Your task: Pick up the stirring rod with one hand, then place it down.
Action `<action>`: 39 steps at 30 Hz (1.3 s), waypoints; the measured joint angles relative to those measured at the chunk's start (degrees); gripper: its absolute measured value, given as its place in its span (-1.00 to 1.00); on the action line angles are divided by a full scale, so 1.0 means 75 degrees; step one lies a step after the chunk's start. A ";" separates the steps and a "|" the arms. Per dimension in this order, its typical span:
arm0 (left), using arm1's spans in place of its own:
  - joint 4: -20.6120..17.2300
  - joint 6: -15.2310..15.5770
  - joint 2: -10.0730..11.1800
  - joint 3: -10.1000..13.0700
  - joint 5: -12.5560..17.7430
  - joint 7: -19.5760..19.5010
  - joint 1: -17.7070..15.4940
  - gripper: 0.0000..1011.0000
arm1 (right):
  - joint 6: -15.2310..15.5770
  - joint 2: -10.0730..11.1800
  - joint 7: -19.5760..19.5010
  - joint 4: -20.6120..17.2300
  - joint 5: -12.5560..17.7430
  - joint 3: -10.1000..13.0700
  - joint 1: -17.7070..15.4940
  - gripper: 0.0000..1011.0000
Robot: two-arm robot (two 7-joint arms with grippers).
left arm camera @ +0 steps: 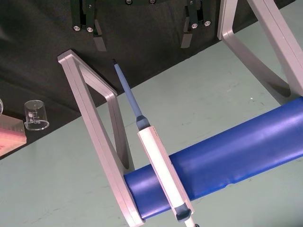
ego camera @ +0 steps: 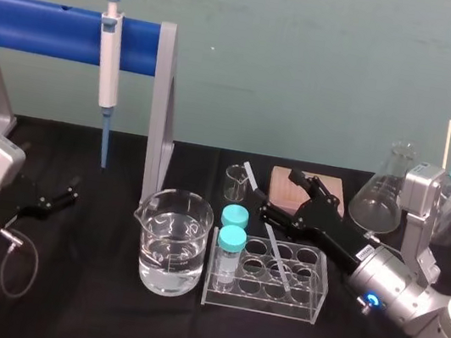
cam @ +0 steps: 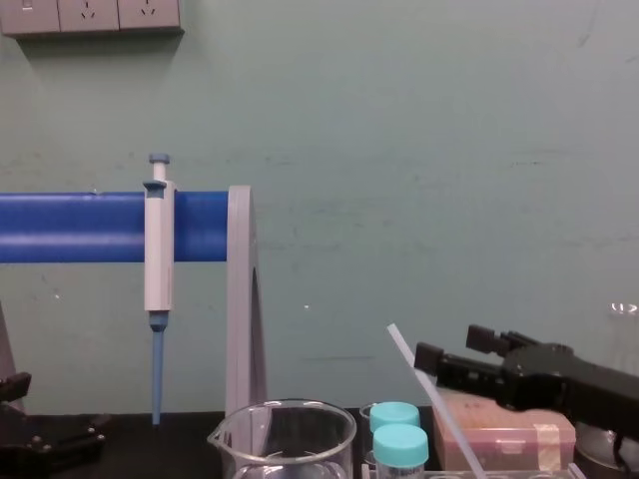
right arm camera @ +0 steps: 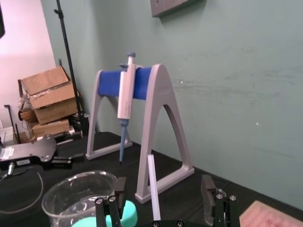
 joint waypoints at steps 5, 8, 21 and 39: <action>0.0000 0.0000 0.0000 0.0000 0.0000 0.0000 0.0000 0.98 | 0.0121 0.0124 -0.0394 -0.0565 -0.0034 0.0222 -0.0236 0.98; 0.0000 0.0000 0.0000 0.0001 0.0000 0.0000 0.0000 0.98 | 0.0203 0.0219 -0.0894 -0.1063 -0.0109 0.0461 -0.0522 0.98; 0.0000 0.0000 0.0000 0.0001 0.0000 0.0000 0.0000 0.98 | 0.0885 0.0309 -0.3037 -0.2407 -0.0471 0.1537 -0.1988 0.98; 0.0000 0.0000 0.0000 0.0000 0.0000 0.0000 0.0000 0.98 | 0.1349 0.0144 -0.3480 -0.2119 -0.0748 0.1695 -0.2143 0.98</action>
